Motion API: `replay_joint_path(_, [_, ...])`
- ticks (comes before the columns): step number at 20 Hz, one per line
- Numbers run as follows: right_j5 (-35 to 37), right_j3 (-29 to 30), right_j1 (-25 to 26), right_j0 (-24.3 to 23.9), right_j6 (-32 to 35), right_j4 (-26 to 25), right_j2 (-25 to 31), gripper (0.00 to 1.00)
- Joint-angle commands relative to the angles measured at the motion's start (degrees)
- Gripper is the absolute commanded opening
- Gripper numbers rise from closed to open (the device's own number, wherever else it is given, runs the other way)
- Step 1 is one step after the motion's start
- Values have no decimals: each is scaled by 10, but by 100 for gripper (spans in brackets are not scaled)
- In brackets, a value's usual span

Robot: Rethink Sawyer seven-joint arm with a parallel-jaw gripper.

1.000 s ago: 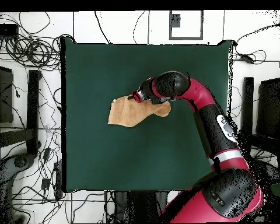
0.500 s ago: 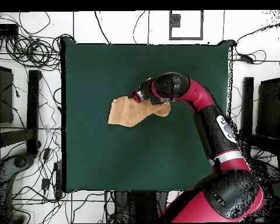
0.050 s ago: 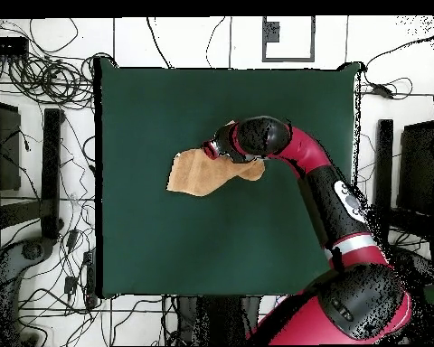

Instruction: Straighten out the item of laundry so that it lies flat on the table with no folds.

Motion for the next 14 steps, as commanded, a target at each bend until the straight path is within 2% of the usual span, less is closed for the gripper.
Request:
replay_joint_path(1, [-45,62,-3,15,-41,-24,5,0])
replay_joint_path(14, [-47,67,-12,20,-31,-23,-1,0])
